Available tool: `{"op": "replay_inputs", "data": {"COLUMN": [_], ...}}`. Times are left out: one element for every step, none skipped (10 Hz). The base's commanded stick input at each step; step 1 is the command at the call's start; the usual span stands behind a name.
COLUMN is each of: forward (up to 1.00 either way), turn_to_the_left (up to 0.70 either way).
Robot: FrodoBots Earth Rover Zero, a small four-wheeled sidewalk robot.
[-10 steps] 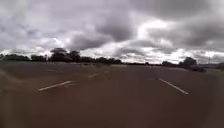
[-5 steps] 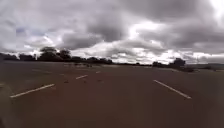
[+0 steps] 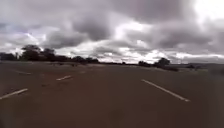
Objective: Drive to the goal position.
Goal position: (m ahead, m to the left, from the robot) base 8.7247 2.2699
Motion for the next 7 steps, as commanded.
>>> {"op": "replay_inputs", "data": {"forward": [0.85,0.85,0.85,0.85,0.85,0.85,0.85], "turn_to_the_left": [0.22,0.29,0.27,0.23,0.19,0.16,0.12]}}
